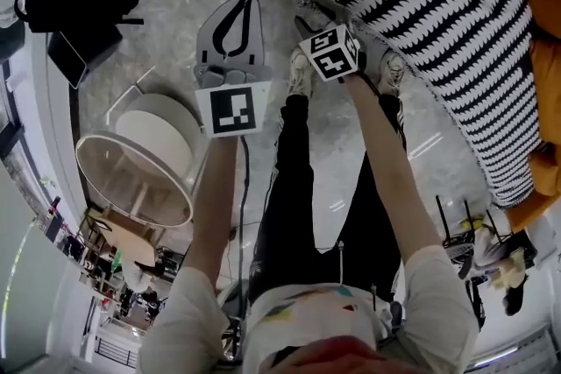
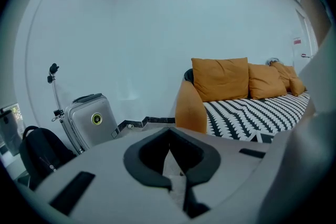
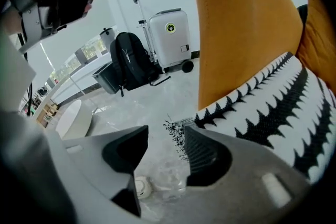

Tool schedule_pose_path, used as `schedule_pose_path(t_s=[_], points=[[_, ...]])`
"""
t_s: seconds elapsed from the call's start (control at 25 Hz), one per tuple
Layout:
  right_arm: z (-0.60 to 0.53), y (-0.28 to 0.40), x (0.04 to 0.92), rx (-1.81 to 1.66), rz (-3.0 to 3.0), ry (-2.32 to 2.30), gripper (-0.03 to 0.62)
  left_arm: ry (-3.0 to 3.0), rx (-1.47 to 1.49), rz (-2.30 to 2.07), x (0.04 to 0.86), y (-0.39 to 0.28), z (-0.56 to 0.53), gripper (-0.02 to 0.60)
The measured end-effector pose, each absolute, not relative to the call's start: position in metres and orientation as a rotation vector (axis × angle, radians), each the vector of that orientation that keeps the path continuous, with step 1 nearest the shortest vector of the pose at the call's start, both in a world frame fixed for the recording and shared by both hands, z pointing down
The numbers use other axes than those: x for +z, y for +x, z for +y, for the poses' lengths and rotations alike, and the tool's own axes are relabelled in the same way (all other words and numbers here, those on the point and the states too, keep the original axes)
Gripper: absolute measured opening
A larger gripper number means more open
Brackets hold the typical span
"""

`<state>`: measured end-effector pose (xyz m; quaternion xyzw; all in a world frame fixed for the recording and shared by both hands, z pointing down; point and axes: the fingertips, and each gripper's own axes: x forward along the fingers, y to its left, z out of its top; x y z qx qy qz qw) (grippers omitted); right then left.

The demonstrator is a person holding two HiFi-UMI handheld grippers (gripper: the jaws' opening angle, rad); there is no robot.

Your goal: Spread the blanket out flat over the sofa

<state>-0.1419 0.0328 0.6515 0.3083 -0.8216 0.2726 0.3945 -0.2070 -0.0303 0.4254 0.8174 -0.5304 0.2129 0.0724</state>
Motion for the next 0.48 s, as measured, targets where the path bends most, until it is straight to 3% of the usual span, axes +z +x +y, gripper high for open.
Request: schedule_pose_path(t_s=[0.24,0.36,0.48], points=[[0.033,-0.125,0.599,0.698,-2.172,0.963,0.191,2.46,0.546,-1.632,0.41,-0.193,-0.014,0.015],[0.022,-0.101,0.556,0.726,-2.199,1.183,0.071,2.469,0.501,-1.655,0.395,-0.181,-0.005,0.015],[-0.001,-0.071,0.5,0.689,-2.231,1.37,0.007,2.513,0.483,-1.66,0.367,-0.165,-0.009,0.015]])
